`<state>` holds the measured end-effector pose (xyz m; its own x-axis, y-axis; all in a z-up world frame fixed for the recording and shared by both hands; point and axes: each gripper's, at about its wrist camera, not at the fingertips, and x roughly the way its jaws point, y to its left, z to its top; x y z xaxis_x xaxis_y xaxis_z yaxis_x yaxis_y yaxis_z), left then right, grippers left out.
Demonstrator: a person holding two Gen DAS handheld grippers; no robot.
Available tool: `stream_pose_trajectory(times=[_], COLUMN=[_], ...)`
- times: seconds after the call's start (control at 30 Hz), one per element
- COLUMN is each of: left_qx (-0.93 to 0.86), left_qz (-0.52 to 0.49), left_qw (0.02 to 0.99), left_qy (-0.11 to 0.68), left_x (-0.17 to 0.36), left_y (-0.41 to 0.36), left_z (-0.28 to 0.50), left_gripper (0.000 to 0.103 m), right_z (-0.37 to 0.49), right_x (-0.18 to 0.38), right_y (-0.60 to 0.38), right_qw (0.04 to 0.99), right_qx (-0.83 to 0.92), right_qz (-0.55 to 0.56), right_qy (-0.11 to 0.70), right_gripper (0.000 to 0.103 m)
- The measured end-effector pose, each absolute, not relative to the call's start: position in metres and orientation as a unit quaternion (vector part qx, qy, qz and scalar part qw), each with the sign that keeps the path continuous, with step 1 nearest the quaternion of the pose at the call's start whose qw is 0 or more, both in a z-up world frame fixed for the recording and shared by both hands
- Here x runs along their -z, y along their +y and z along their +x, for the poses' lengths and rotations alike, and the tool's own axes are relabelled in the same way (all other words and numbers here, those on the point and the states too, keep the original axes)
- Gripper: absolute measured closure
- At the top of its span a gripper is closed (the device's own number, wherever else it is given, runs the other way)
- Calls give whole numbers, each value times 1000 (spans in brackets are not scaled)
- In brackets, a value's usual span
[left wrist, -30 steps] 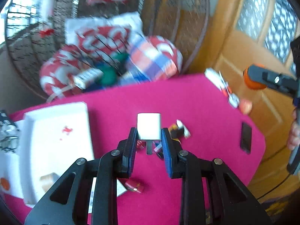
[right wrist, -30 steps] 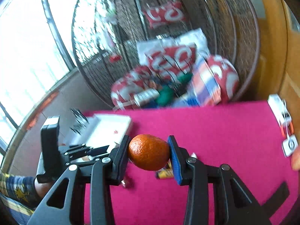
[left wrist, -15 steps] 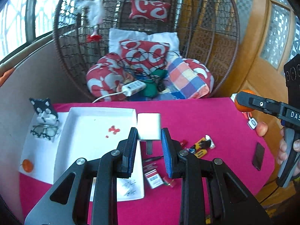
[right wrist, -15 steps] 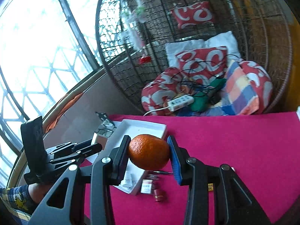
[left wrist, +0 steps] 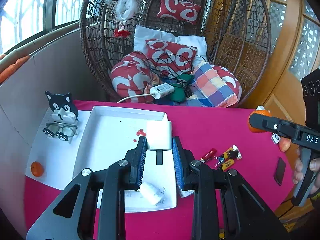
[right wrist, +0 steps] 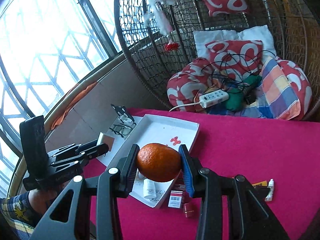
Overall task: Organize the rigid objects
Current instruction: 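Carry the charger and orange in both tools over the white tray, then open the left tool to drop the charger while the right tool releases the orange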
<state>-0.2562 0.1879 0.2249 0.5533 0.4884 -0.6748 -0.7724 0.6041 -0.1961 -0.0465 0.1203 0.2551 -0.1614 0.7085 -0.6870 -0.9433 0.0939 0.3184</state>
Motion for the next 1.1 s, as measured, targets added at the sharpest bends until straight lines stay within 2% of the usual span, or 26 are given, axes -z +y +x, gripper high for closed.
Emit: stream_pose_trajectory(times=[0.4, 0.67, 0.87, 1.1], left_qx=[-372, -363, -339, -324], left_qz=[-273, -304, -303, -306], left_qw=[829, 805, 794, 783], left_qy=[316, 358, 404, 435], left_x=[-196, -158, -122, -105], left_y=[238, 289, 302, 315], left_z=[-282, -280, -267, -259], left_gripper=[78, 78, 78, 78], right_z=[-78, -105, -121, -132], right_x=[-213, -160, -116, -86], right_y=[164, 213, 226, 242], right_qw=[600, 582, 580, 596], right_qx=[-651, -631, -600, -566], right_qz=[-207, -265, -286, -313], right_qy=[416, 440, 470, 476], right_gripper=[63, 63, 63, 62])
